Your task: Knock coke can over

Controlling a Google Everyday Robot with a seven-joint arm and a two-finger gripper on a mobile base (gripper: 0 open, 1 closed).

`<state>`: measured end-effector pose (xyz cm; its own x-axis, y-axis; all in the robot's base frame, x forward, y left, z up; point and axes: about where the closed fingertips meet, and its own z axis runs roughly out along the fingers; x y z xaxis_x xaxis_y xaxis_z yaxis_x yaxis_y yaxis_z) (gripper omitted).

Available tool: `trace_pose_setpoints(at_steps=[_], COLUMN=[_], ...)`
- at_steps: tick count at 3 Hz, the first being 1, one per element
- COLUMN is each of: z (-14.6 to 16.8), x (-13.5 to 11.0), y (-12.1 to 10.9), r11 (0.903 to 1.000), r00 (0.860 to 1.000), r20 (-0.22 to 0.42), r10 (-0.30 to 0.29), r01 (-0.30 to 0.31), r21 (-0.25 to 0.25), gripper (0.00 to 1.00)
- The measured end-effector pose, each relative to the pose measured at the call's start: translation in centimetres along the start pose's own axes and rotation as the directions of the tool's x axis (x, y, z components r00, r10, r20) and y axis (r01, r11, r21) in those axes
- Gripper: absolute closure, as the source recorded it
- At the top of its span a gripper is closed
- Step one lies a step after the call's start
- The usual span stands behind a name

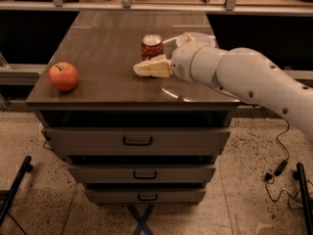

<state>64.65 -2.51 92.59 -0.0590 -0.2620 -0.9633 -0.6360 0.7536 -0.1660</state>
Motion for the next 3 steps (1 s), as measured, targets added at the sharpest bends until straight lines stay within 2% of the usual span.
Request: trace_pose_setpoints(at_steps=[2,3], z=[2.3,3.5], x=[1.3,1.0], y=[1.0,0.5], r11=[0.9986,0.9978], r00=[0.998,0.997], r20=[0.046,0.060], r10=[0.050,0.053], r01=[-0.051,-0.055], r21=[0.015,0.036], gripper=[0.00,0.00])
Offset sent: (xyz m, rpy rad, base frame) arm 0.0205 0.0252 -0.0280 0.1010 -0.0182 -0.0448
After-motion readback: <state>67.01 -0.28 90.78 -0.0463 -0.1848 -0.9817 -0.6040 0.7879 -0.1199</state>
